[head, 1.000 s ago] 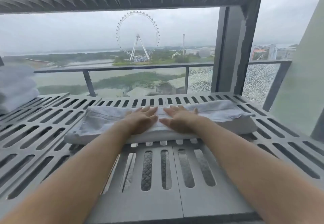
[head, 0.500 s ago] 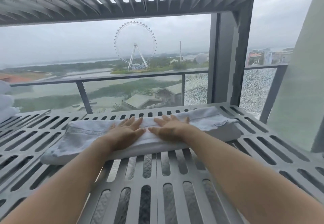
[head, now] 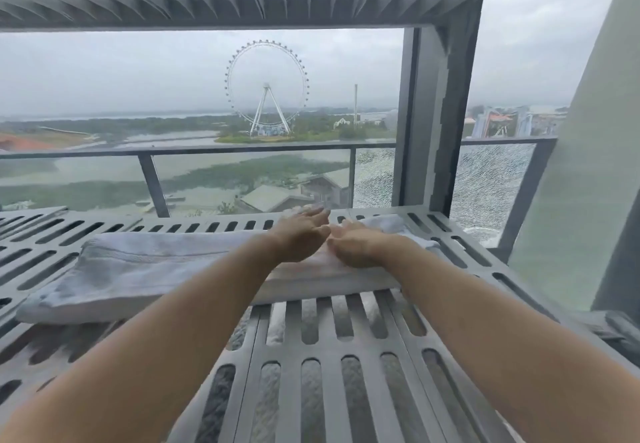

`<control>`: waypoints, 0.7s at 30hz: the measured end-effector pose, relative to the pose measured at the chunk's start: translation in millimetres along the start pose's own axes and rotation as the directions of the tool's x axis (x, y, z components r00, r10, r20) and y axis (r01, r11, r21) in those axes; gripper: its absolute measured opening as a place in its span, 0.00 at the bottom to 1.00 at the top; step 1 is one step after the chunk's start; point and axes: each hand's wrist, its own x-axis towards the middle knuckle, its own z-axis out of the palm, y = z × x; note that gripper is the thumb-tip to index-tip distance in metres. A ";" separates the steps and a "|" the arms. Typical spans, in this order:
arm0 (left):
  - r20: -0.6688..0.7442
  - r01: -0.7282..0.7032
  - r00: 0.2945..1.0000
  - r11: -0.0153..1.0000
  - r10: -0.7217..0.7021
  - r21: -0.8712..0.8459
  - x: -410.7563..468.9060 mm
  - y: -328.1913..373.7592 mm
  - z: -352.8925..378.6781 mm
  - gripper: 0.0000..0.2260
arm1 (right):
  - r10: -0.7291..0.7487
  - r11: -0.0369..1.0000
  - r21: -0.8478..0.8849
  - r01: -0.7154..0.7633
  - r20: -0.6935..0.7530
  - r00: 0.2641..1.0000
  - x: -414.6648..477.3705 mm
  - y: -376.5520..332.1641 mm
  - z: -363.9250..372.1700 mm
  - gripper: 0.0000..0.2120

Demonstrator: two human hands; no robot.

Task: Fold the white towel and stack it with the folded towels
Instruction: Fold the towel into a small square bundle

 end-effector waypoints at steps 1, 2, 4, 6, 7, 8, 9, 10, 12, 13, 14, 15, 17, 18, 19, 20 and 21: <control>0.037 0.008 0.999 1.000 -0.008 0.013 1.9 -1.4 8.7 0.23 | 0.060 0.998 -0.021 -0.059 0.050 0.997 0.4 13.5 -1.1 0.28; 0.075 0.041 0.996 0.999 -0.042 0.010 0.1 -4.7 16.5 0.24 | 0.092 0.995 -0.046 -0.088 0.092 0.991 0.0 25.1 -2.5 0.30; 0.109 0.099 0.989 0.995 -0.098 0.000 -5.2 -10.8 23.6 0.27 | 0.101 0.991 -0.104 -0.089 0.119 0.988 0.5 32.5 -4.6 0.33; 0.108 0.099 0.989 0.995 -0.100 0.012 -5.6 -11.7 24.1 0.28 | 0.059 0.994 -0.092 -0.055 0.045 0.997 5.8 29.2 -5.6 0.31; 0.104 0.094 0.990 0.995 -0.095 0.014 -4.8 -10.9 23.2 0.28 | 0.029 0.997 -0.069 -0.031 -0.023 0.999 7.5 27.8 -6.4 0.29; 0.099 0.089 0.991 0.996 -0.090 0.021 -4.5 -10.2 22.7 0.28 | -0.009 0.999 -0.050 0.005 -0.086 0.996 9.1 28.3 -7.3 0.28; 0.095 0.085 0.992 0.996 -0.087 0.030 -4.4 -10.1 22.2 0.28 | -0.044 0.998 -0.045 0.039 -0.115 0.992 10.5 30.8 -8.1 0.26; 0.090 0.083 0.992 0.996 -0.086 0.033 -4.7 -10.3 22.3 0.28 | -0.065 0.996 -0.059 0.059 -0.104 0.992 10.6 33.8 -8.2 0.26; 0.068 0.075 0.995 0.997 -0.076 0.028 -6.2 -11.5 22.4 0.28 | -0.049 0.993 -0.110 0.045 -0.032 0.998 9.9 37.2 -5.1 0.26; 0.046 0.069 0.996 0.997 -0.070 0.018 -6.4 -11.6 22.8 0.28 | -0.032 0.992 -0.125 0.031 -0.008 0.999 10.0 36.4 -3.2 0.27; 0.020 0.063 0.998 0.998 -0.063 0.006 -6.2 -11.3 23.1 0.28 | -0.023 0.991 -0.129 0.023 0.003 1.000 10.2 34.6 -1.7 0.29; -0.002 0.060 0.998 0.998 -0.060 -0.003 -5.9 -11.1 22.8 0.27 | -0.023 0.992 -0.120 0.022 -0.001 1.000 10.6 32.4 -0.8 0.29; -0.002 0.087 0.996 0.996 -0.087 0.015 -5.4 -15.9 19.5 0.27 | -0.037 0.997 -0.076 0.033 -0.052 0.998 10.4 29.7 -1.8 0.30; 0.019 0.122 0.992 0.992 -0.123 0.038 -6.2 -21.6 16.9 0.28 | -0.032 0.998 -0.051 0.029 -0.068 0.997 9.1 29.9 -3.0 0.31; 0.047 0.164 0.985 0.985 -0.167 0.052 -8.0 -29.4 14.2 0.28 | -0.017 0.999 -0.040 0.015 -0.058 0.998 7.5 31.0 -3.7 0.31; 0.073 0.199 0.977 0.979 -0.202 0.046 -10.3 -38.0 12.0 0.28 | 0.008 0.999 -0.051 -0.010 -0.026 1.000 6.1 32.3 -4.0 0.31; 0.093 0.218 0.971 0.976 -0.219 0.029 -13.0 -46.6 10.8 0.28 | 0.038 0.997 -0.072 -0.037 0.013 0.999 5.0 33.0 -3.6 0.30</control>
